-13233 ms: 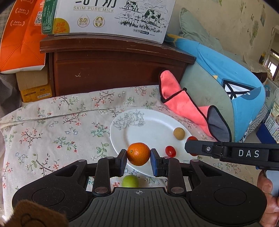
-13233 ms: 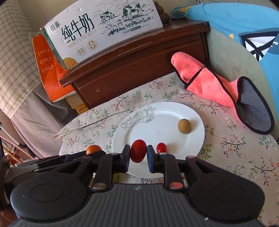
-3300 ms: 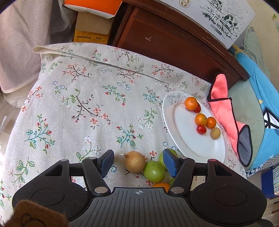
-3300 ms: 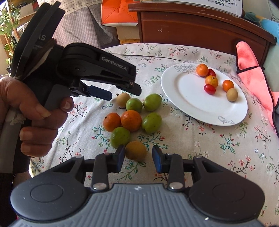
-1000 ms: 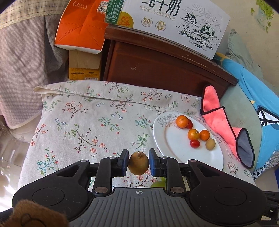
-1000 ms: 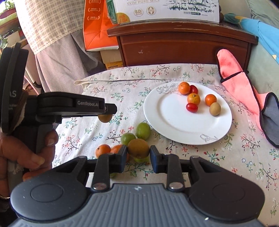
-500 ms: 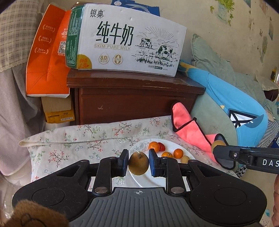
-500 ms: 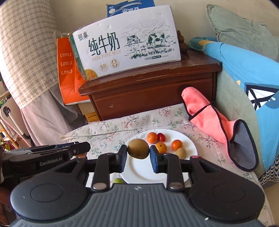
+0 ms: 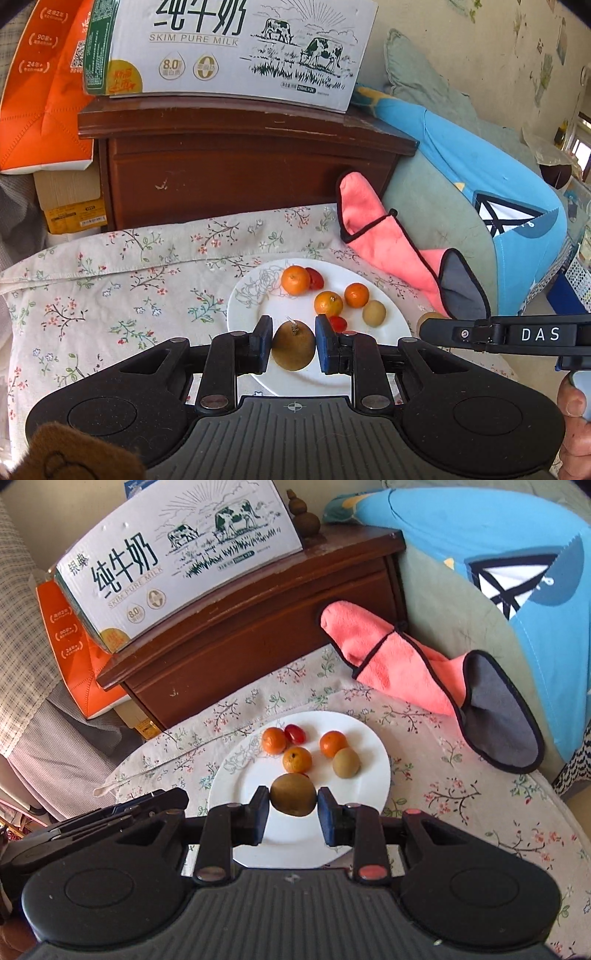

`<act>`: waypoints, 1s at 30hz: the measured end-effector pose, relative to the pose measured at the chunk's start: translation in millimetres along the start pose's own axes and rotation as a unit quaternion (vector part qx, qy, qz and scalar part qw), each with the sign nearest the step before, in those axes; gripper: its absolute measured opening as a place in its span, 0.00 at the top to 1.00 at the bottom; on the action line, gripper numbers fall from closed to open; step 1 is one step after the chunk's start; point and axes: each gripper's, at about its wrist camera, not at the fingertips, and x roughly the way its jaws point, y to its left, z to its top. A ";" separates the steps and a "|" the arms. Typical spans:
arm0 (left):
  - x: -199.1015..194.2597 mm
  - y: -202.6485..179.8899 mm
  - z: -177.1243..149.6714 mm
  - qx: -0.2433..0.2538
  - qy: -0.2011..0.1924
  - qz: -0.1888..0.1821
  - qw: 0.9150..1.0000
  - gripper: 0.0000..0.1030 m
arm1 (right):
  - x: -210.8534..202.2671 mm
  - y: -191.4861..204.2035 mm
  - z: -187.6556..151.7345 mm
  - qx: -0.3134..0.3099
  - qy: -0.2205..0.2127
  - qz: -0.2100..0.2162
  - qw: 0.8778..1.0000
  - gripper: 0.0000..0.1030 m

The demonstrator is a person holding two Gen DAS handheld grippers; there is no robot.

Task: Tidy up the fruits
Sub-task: 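Carry both kiwis onto the white plate and open both grippers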

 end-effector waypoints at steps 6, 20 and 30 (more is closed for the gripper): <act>20.5 1.4 -3.6 -0.017 0.024 -0.004 1.000 0.78 | 20.6 0.4 -7.2 0.011 0.029 -0.021 0.999 0.72; 26.8 -1.6 -3.4 -0.030 0.024 0.003 0.999 0.69 | 30.2 -4.7 -6.6 0.040 0.020 -0.032 0.998 0.70; 5.9 17.0 11.3 -0.069 -0.002 0.026 0.997 0.36 | 23.0 6.1 -5.2 0.005 0.005 -0.027 1.000 0.69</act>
